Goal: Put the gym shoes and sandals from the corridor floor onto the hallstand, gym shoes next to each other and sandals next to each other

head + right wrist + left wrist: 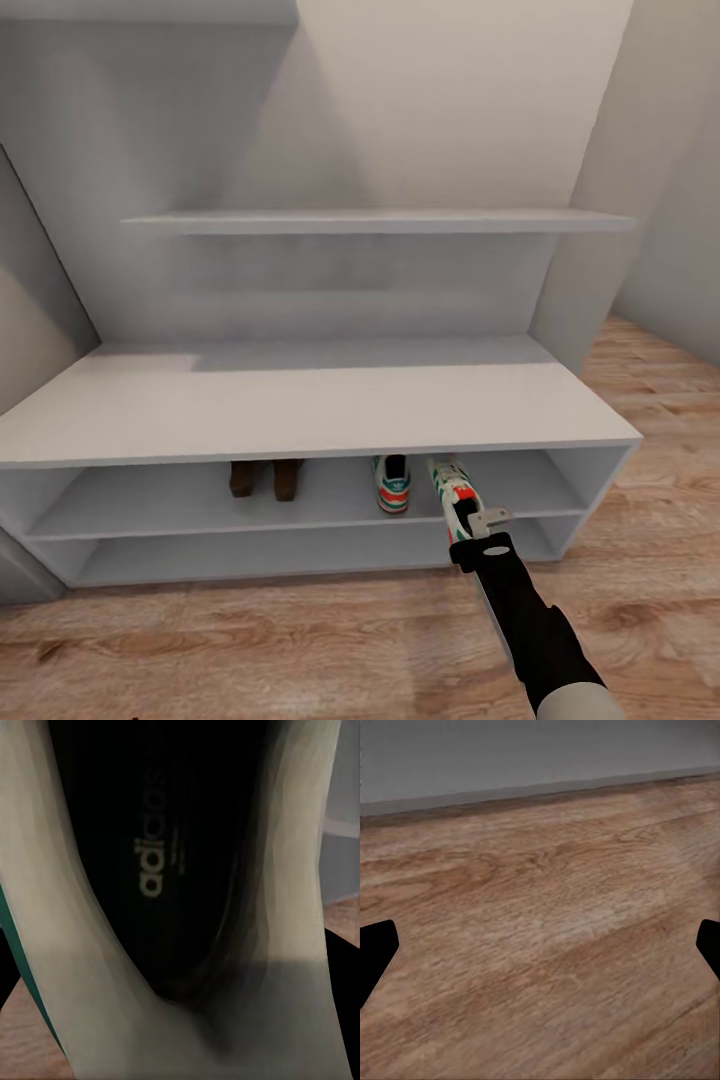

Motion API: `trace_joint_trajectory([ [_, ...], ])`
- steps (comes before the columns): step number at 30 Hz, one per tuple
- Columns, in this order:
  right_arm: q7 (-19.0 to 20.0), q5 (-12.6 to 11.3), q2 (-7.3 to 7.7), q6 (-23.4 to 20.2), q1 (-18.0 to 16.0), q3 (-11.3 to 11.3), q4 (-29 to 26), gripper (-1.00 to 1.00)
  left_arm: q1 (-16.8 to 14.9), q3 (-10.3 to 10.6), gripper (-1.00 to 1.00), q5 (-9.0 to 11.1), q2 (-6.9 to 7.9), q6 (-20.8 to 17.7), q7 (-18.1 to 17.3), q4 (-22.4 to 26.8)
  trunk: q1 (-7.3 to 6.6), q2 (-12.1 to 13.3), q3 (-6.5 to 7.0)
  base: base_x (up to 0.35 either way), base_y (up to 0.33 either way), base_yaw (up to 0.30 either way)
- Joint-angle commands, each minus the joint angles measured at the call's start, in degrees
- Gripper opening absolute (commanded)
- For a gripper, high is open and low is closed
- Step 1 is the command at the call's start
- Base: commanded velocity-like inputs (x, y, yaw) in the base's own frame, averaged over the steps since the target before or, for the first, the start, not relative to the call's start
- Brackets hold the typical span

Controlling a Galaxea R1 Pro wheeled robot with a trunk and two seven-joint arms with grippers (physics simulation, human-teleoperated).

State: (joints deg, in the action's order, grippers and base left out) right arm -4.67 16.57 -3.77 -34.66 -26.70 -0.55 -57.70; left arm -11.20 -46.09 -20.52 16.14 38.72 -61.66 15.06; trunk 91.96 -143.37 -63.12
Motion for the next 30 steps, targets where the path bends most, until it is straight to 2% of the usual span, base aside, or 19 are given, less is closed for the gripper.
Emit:
trace_joint_trajectory([
  [1, -0.17, 0.12, -0.01, -0.32, -0.02, -0.06, -0.05, -1.0, -0.05, -0.49, 1.0, -0.37, 0.0, 0.12, -0.3, -0.01, 0.0, -0.02, -0.05, 0.051, 0.0, 0.0],
  [15, -0.17, 0.13, -0.01, -0.32, -0.04, -0.06, -0.05, -1.0, -0.05, -0.49, 1.0, -0.33, 0.02, 0.13, -0.3, 0.01, 0.0, -0.02, -0.05, 0.158, 0.127, 0.0],
  [30, -0.17, 0.13, -0.01, -0.32, -0.02, -0.06, -0.05, -1.0, -0.05, -0.47, 1.0, -0.36, -0.09, 0.13, -0.3, 0.04, 0.0, -0.02, -0.05, 0.126, 0.01, 0.0],
])
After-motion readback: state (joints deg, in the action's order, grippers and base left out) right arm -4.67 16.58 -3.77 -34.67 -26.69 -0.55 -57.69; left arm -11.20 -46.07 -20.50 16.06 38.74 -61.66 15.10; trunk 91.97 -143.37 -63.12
